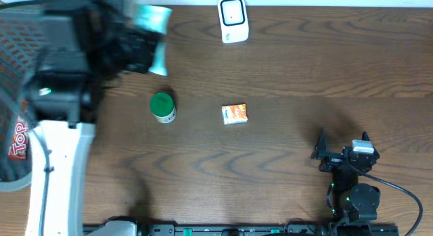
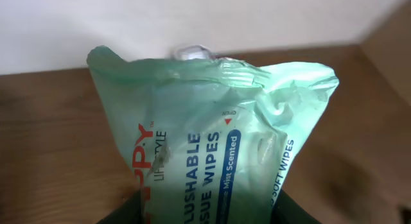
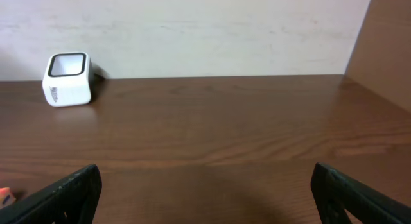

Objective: Scan the item barcode
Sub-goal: 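Lift the wipes pack out and carry it toward the scanner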

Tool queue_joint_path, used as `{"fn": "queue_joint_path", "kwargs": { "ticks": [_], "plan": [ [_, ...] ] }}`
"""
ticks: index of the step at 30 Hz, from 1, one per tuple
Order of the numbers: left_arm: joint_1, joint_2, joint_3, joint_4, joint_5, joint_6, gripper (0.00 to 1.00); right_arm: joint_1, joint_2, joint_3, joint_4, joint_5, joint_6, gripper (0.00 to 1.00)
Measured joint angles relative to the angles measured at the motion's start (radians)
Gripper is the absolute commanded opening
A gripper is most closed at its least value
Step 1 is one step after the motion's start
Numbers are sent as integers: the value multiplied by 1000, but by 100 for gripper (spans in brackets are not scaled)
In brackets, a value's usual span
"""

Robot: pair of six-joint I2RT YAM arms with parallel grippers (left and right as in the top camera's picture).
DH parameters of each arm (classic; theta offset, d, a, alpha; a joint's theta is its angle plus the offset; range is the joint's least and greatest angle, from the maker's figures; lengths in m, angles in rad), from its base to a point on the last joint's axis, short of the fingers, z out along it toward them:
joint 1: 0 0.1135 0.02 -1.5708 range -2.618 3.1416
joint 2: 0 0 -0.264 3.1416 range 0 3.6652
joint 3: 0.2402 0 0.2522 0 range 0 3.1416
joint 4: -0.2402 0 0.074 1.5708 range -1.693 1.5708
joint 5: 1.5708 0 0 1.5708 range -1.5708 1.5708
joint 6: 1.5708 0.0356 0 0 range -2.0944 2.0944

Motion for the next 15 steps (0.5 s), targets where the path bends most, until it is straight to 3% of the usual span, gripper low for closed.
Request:
{"fn": "queue_joint_path", "kwargs": {
  "ticks": [5, 15],
  "plan": [
    [-207, 132, 0, 24, 2, -6, 41, 0, 0, 0, 0, 0, 0, 99],
    [-506, 488, 0, 223, -32, -69, 41, 0, 0, 0, 0, 0, 0, 99]
  ]
}}
